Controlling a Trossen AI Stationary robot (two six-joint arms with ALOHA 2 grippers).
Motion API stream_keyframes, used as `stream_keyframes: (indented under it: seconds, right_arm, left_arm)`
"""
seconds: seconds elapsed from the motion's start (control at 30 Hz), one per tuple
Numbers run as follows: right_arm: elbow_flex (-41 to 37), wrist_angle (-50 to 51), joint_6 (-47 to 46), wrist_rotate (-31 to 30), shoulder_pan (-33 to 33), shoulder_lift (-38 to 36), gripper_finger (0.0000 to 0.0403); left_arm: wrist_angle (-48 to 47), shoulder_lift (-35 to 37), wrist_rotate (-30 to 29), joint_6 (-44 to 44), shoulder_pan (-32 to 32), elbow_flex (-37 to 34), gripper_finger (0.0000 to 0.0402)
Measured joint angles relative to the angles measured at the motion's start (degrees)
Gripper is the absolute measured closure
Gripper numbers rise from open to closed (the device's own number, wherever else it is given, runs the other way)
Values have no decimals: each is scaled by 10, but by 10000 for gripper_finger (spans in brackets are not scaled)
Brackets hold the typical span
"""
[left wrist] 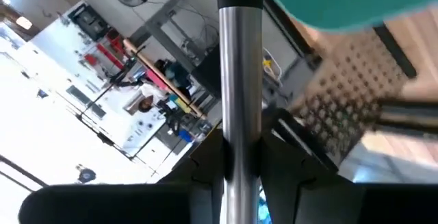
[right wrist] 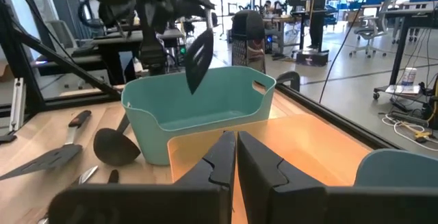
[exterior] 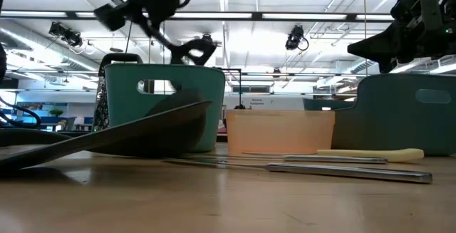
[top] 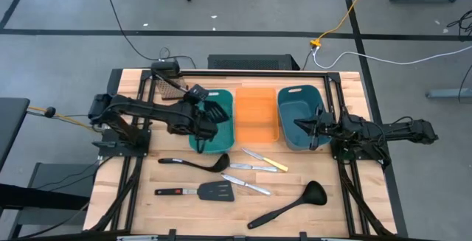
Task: Pick & Place Kitchen Items
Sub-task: Put the black spatula into the dark green bin
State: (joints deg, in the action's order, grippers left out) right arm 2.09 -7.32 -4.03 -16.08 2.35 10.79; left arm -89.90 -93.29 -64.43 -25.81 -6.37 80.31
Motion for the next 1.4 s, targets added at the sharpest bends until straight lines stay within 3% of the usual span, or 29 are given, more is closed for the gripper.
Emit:
stream_keyframes:
  seconds: [0.17,0.3,0.47,0.57,0.83,1.0,1.4]
  right_arm:
    - [0,-3,0,-15,0,0,376]
    - [0,-3,-2,-25,0,0,376]
    - [0,-3,-5,-25,0,0,376]
    - [0,-3,-6,-25,0,0,376]
    - [0,-3,-7,-25,0,0,376]
    - [0,-3,-6,-25,0,0,376]
    - [0,-3,4,-35,0,0,376]
  left_arm:
    - [47,10,6,-34,-2,-68,326]
    - [128,8,10,-126,-3,-101,326]
    - [229,7,76,-244,0,-119,326]
    - [282,7,81,-302,5,-122,326]
    - [337,7,166,-422,49,-122,326]
    - [378,7,192,-463,77,-122,326]
    - [383,7,299,-470,123,-122,326]
